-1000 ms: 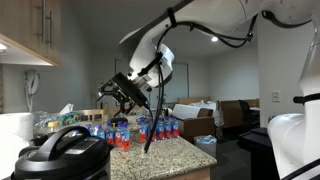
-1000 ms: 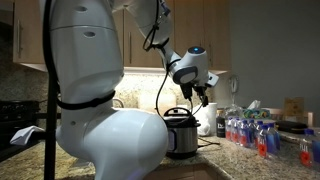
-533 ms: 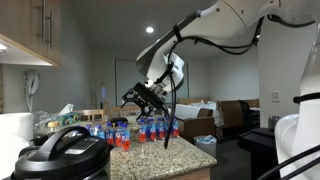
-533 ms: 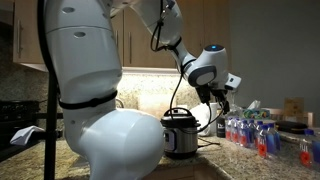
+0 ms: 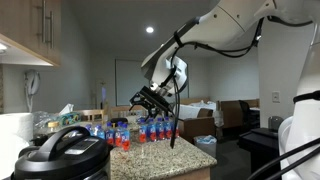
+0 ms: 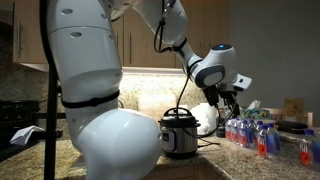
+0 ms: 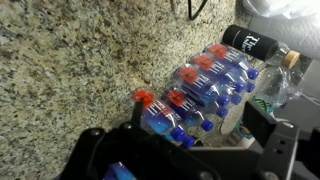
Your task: Put the black lid on the rice cooker on the left
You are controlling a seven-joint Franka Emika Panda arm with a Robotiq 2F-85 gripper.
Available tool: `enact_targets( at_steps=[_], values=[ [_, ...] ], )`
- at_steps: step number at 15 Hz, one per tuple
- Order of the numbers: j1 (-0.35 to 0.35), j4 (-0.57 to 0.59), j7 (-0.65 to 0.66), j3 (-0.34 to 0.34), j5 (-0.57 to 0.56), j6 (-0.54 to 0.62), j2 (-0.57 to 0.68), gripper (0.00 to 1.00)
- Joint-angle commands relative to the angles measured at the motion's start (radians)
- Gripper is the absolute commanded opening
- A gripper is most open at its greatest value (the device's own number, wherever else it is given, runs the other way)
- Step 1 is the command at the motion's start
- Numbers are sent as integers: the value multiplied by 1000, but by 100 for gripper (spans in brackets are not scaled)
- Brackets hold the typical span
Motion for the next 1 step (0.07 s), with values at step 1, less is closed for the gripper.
enact_targets(
  at_steps=[1],
  values=[
    [0,0,0,0,0,0,0,100]
  ],
)
